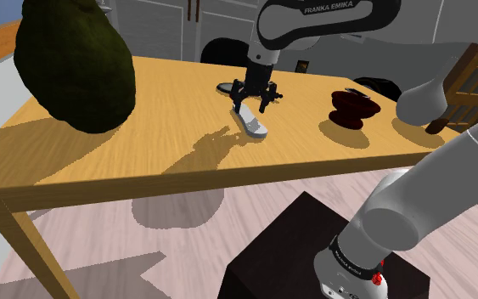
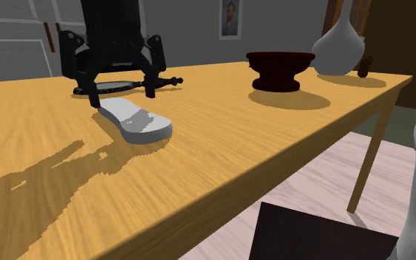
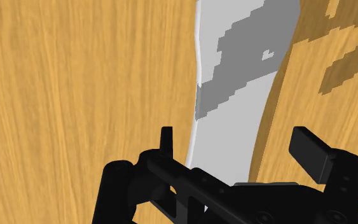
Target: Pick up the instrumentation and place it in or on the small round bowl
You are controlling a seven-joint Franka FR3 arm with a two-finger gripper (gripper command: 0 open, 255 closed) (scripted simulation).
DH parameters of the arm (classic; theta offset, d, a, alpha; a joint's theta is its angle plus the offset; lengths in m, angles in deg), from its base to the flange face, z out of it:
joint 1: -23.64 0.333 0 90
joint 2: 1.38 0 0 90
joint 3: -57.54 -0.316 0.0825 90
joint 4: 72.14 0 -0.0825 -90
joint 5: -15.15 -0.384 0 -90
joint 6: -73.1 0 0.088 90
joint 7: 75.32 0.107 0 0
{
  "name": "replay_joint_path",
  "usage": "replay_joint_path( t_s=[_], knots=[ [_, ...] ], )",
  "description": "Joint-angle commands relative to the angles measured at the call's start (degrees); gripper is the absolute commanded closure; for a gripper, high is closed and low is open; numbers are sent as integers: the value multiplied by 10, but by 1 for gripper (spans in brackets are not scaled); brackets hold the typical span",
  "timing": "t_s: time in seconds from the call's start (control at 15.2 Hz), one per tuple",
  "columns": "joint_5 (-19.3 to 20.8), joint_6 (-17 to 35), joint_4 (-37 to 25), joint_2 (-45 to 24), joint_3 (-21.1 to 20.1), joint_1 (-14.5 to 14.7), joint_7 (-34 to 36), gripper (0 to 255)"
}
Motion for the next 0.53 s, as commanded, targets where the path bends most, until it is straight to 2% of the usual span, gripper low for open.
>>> replay_joint_path(
  t_s=[0.0,0.46],
  knots=[
    [0,15,12,-3,0,0,0,0],
    [0,27,22,-5,0,0,0,0]
  ],
)
